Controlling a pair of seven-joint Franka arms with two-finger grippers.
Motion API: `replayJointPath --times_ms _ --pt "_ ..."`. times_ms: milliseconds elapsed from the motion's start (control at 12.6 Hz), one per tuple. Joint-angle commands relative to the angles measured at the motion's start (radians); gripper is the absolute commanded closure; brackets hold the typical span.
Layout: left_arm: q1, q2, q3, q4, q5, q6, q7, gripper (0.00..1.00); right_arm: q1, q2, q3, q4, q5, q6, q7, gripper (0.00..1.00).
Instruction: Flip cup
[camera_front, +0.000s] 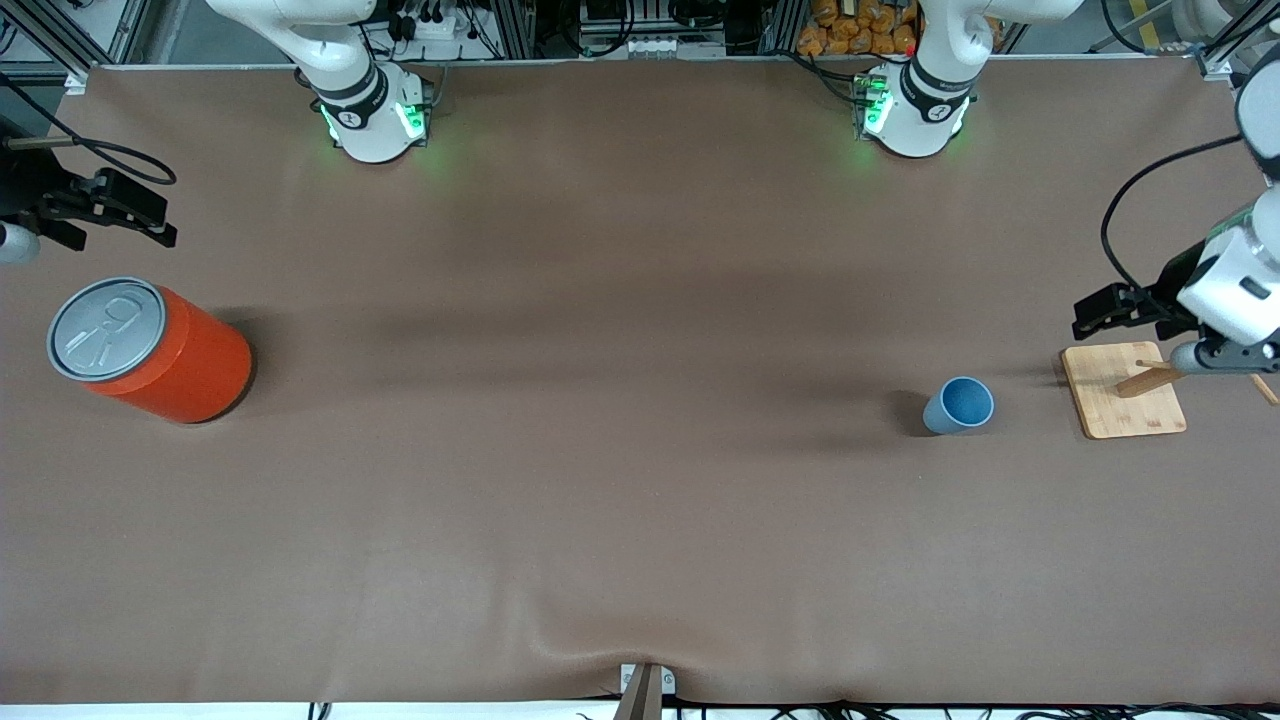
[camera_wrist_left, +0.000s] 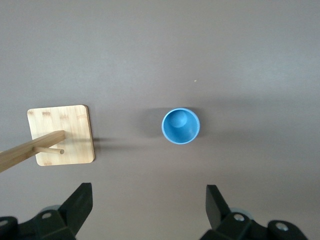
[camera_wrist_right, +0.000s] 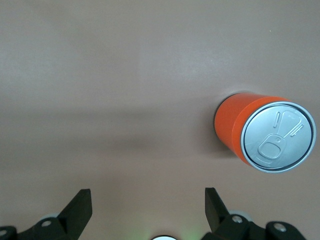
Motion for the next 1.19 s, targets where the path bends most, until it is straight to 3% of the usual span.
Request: replayJointPath --times_ms 0,317,712,1108 --pt "0.173 -0.021 -0.229 0.059 0.02 -0.079 -0.07 0.0 -0.013 -0.031 -0.007 -0.032 0.022 0.004 -0.016 0.0" --pt "0.151 -0.023 -0.254 0.185 0.051 -0.246 -0.083 0.0 -0.014 -0.031 -0.007 -0.032 0.024 0.004 -0.017 0.0" --pt "0.171 -0.078 -0.265 0.191 0.052 -0.369 0.044 0.0 -0.014 -0.031 -0.007 -0.034 0.025 0.004 -0.017 0.0" --pt "0.192 -0.081 -0.307 0.192 0.066 -0.371 0.032 0.0 -0.014 -0.031 -0.007 -0.034 0.027 0.004 -0.017 0.0"
